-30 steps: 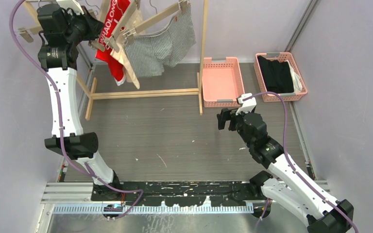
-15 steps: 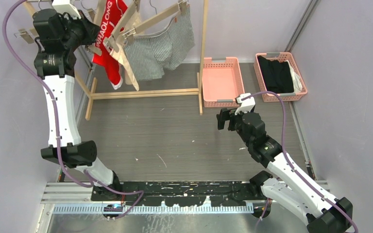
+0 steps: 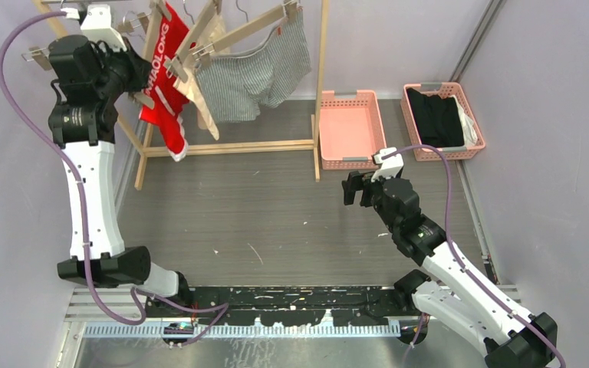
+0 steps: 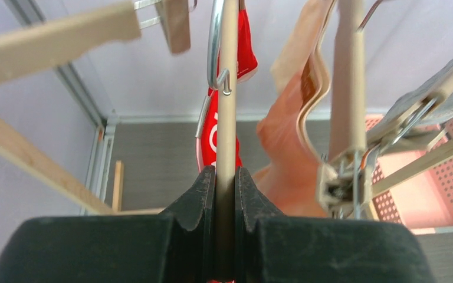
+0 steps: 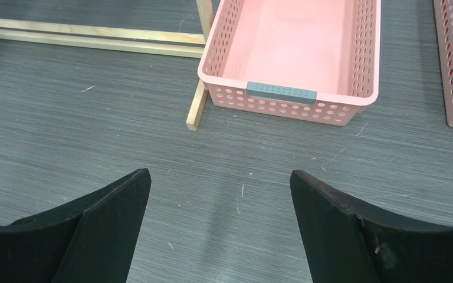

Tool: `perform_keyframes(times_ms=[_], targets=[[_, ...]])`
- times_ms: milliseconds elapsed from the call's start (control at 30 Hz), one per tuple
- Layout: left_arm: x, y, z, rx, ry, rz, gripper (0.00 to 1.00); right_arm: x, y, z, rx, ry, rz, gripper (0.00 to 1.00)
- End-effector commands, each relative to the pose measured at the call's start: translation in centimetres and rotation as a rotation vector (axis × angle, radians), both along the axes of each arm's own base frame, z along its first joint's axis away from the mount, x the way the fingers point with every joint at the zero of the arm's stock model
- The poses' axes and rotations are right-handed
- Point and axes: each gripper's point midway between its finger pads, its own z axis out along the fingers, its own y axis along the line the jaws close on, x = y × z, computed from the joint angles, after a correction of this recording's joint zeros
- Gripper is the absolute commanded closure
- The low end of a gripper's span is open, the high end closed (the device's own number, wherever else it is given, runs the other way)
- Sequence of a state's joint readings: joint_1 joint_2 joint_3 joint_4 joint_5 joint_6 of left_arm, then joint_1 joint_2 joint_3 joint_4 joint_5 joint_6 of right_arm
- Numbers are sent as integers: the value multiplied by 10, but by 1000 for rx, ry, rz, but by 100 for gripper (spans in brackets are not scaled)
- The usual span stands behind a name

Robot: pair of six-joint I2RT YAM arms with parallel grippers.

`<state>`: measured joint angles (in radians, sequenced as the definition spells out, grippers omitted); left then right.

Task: Remove the underwear clipped to the hanger

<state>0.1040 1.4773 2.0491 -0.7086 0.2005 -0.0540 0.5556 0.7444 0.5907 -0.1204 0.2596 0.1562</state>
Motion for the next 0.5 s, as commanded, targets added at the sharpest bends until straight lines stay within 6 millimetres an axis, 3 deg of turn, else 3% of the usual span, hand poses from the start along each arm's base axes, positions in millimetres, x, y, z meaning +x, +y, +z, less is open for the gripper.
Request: perform_keyframes(times_ms=[0,167,300,467], targets=[[-33,9,0,46,-8,63,100,3,6,23,51,-73,15,6],[-78,6,-60,55,146,60,100,5,13,31,81,-90,34,6],[-121,-16,-112,26,265,-45,100,7,26,36,108,-95,88,6],[-165,-42,-153,-48,369,-157,100,12,41,47,148,-108,135,6]])
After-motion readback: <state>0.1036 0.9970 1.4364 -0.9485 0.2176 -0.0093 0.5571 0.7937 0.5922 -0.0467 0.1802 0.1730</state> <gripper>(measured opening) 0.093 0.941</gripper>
